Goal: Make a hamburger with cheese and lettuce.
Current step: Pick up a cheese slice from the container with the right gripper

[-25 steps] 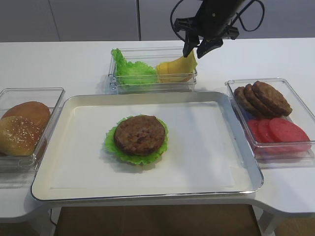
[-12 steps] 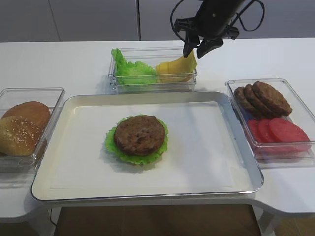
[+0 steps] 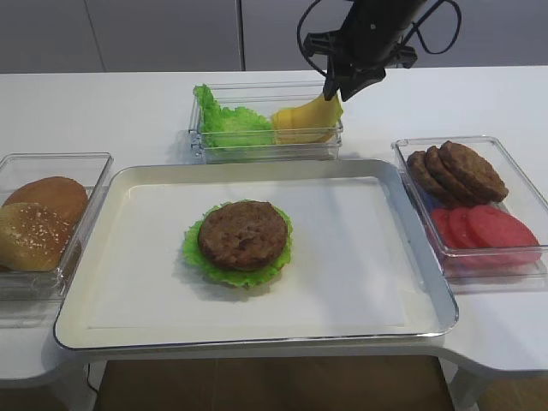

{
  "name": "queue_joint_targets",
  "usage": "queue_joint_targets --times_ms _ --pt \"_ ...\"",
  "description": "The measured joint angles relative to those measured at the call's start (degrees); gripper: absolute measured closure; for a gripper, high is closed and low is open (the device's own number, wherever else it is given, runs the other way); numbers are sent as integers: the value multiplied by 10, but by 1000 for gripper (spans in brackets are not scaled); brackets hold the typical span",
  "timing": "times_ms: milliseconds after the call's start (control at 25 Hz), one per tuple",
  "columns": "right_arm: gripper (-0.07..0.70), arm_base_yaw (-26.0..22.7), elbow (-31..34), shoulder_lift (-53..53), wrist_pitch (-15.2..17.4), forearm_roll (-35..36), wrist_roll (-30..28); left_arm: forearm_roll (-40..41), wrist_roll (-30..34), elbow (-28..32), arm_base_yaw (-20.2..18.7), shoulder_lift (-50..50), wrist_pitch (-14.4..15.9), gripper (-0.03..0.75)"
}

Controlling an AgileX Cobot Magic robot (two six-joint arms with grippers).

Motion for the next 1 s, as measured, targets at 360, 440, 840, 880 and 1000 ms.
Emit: queue_joint_targets --times_ms 360,440,840,880,1000 --pt "418 0 0 0 -2 -7 0 0 0 0 0 0 0 373" --pt "418 0 0 1 -2 -7 0 0 0 0 0 0 0 373" --pt "419 0 0 10 -2 -5 0 0 0 0 0 0 0 373" --pt "419 0 0 10 -2 -5 0 0 0 0 0 0 0 373" --pt "425 0 0 10 -2 -2 0 0 0 0 0 0 0 373"
